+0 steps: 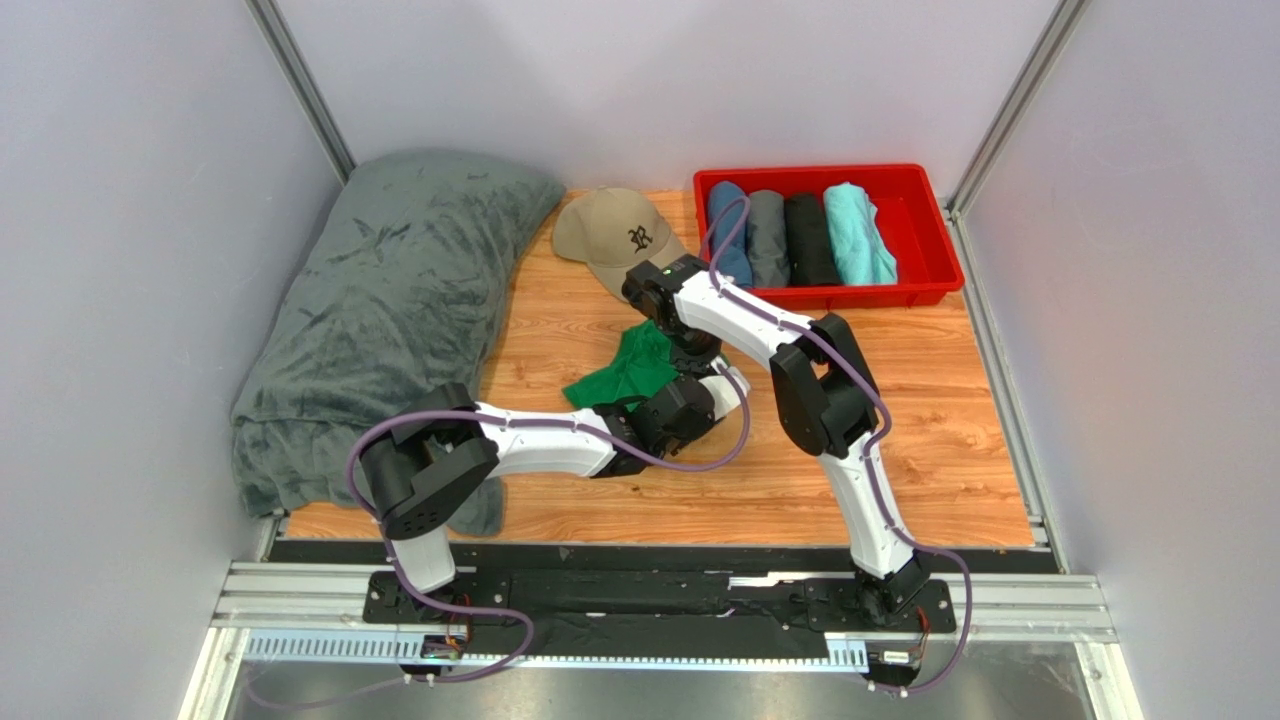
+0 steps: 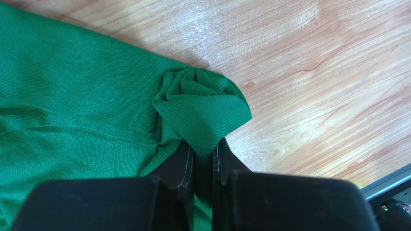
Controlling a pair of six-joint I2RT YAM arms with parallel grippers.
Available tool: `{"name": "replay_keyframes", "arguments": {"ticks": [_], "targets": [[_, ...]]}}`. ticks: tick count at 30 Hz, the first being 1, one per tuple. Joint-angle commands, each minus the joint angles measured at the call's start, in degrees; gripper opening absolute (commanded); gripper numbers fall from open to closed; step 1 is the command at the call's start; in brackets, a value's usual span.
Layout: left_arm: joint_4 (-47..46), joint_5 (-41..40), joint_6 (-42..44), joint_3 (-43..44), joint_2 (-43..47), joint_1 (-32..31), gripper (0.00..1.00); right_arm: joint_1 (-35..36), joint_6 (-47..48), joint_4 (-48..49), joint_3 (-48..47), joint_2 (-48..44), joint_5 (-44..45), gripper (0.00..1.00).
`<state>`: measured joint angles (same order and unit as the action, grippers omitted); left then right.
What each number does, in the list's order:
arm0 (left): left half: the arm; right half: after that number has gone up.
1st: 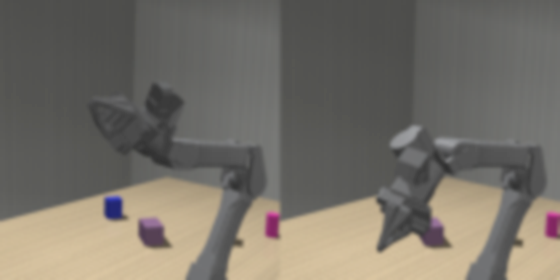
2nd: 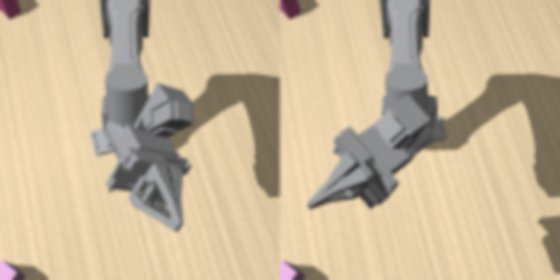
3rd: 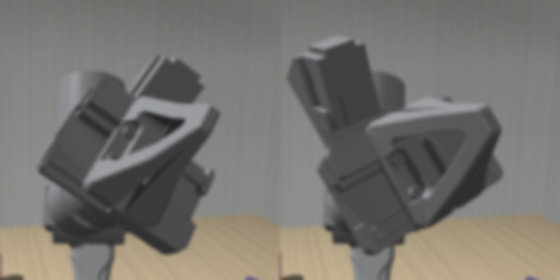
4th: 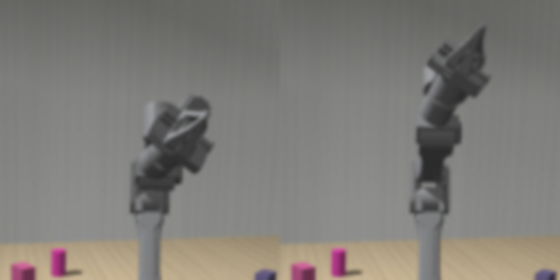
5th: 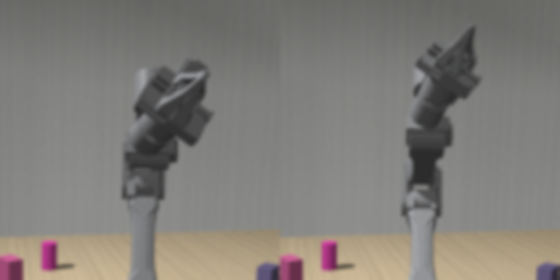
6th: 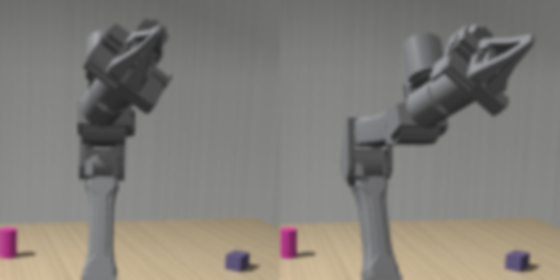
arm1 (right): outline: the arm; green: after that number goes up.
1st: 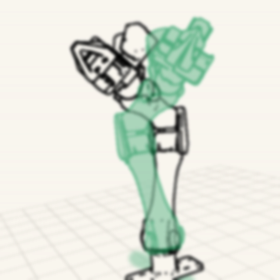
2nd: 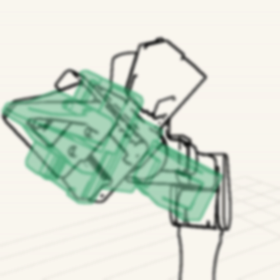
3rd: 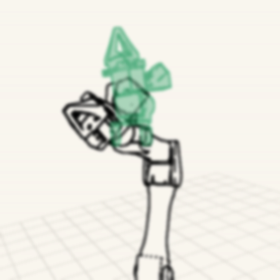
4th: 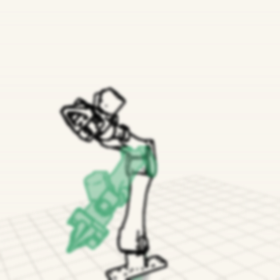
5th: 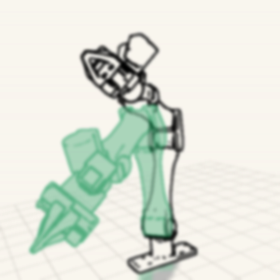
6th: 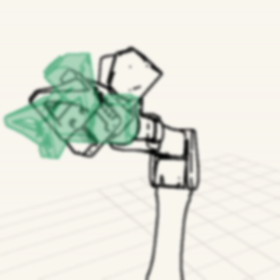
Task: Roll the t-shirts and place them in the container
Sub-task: Roll the T-shirt to the center of the board.
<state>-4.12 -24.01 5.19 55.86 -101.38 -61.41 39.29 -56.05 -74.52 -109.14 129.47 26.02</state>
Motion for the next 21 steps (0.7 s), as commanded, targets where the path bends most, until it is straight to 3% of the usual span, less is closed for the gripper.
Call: {"name": "replay_keyframes", "arguments": {"ticks": [1,3,5,8,9,12,13,20,21], "targets": [[0.1,2.5,-3.4,-0.3,-0.3,1.9,0.25,-0.3,-0.2,3.0,-0.2,1.0,-2.3,0.00],[0.6,4.0,-4.5,-0.3,-0.3,2.6,0.00,-0.4,-0.2,3.8,0.8,0.3,-2.5,0.04],[1.5,6.3,-4.9,-0.7,-0.3,4.0,0.00,-0.5,-0.1,5.7,1.6,-1.4,-2.6,0.14],[2.1,10.7,-8.3,-1.5,0.0,6.5,0.00,-0.5,-0.2,9.7,4.4,-5.3,-2.1,0.49],[2.0,11.7,-9.6,-1.9,0.4,7.0,0.00,-0.8,-0.7,12.5,6.3,-6.8,-2.0,0.56],[1.8,15.5,-11.5,-3.0,1.4,9.3,0.00,-2.1,-1.2,20.3,10.2,-13.2,-3.4,0.95],[1.8,16.4,-12.1,-3.6,1.6,9.9,0.00,-2.5,-1.5,22.2,12.8,-14.7,-4.1,1.00],[2.7,24.4,-18.9,-5.6,3.6,14.3,0.00,-4.9,-5.2,37.4,24.0,-27.3,-4.0,1.00],[2.8,26.9,-20.9,-6.1,4.1,15.5,0.00,-6.1,-6.8,45.6,29.1,-32.4,-5.5,1.00]]}}
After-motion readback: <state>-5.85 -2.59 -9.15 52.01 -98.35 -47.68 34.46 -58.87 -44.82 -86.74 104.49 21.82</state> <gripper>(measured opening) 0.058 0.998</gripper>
